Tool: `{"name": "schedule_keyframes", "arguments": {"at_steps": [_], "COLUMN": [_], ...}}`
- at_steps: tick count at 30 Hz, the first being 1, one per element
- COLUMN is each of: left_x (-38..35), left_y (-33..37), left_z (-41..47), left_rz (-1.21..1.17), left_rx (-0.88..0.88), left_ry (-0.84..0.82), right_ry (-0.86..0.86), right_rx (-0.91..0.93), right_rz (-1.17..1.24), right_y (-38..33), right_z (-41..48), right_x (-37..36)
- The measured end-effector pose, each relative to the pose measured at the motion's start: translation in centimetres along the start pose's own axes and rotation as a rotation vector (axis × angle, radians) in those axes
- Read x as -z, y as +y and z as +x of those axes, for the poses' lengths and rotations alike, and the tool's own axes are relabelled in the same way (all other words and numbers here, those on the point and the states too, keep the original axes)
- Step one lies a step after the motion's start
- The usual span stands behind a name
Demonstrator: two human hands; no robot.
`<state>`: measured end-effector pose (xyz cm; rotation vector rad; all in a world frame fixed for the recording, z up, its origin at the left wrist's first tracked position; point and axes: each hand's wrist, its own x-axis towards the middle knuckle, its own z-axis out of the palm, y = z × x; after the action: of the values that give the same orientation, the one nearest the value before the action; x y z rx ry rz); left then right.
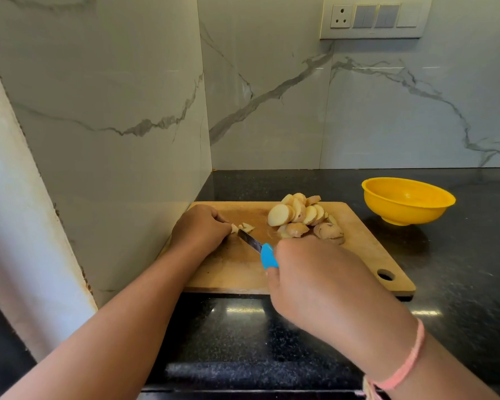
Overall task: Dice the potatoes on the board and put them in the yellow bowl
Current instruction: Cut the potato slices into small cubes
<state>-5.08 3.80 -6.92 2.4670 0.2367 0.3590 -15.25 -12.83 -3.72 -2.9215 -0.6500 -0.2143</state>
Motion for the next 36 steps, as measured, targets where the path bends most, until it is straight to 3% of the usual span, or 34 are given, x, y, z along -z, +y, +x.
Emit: {"name": "schedule_keyframes", "arguments": {"at_steps": [10, 19, 23, 26, 36], "left_x": [-0.1, -0.1, -1.0, -2.4, -0.8], "left_y": [-0.2, 0.6, 1.3, 1.5, -0.6], "left_z": [-0.6, -1.1, -0.7, 0.7, 2.9], "left_rz": [-0.092, 0.093, 0.350, 0.358, 0.409], "left_rx": [-0.056, -0.113, -0.258, -0.214, -0.155], "left_ry": [0.127, 0.154, 0.053, 0.023, 0.221], "right_ry": [0.270, 0.296, 0.336, 0.350, 0.350], "right_rx": [-0.143, -0.183, -0.176, -0.178, -0.176], "right_rz": [0.216, 0.305, 0.349, 0.366, 0.398], "right_y": [3.8, 4.7, 5.1, 5.2, 5.6], "right_z": [0.3, 0.8, 0.8, 0.9, 0.9], "right_x": [0.0, -2.8, -3.4, -3.7, -3.9]}}
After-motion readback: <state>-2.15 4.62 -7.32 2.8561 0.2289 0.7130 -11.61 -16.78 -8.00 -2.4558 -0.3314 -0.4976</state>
